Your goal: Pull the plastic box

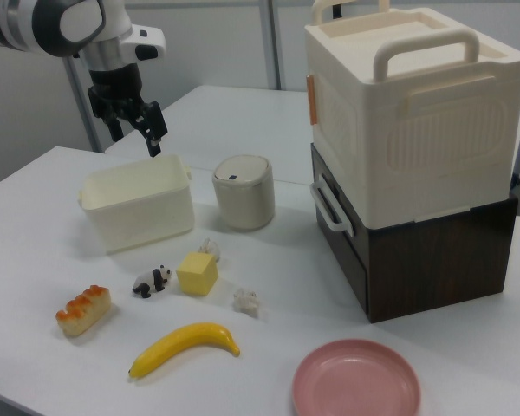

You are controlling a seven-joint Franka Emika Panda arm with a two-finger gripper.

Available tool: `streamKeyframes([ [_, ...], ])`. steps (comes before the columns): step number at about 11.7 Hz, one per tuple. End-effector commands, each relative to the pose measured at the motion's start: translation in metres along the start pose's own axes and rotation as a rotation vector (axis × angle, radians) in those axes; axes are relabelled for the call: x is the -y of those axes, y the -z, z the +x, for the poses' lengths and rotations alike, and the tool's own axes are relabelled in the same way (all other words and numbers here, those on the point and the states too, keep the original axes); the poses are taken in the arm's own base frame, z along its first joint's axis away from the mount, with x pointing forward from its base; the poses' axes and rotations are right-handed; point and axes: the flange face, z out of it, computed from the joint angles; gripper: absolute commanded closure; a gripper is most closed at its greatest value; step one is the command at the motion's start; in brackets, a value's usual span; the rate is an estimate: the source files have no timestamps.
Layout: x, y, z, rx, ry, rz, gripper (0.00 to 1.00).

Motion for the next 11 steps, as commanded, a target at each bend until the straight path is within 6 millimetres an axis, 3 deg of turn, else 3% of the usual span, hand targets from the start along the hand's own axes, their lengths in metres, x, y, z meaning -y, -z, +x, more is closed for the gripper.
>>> streamKeyframes([
  [1,0.003,0.005,-0.003,-0.02,0.01,0.016,0.0],
  [11,0.012,0.003,-0.003,-0.019,0.038,0.017,0.0],
])
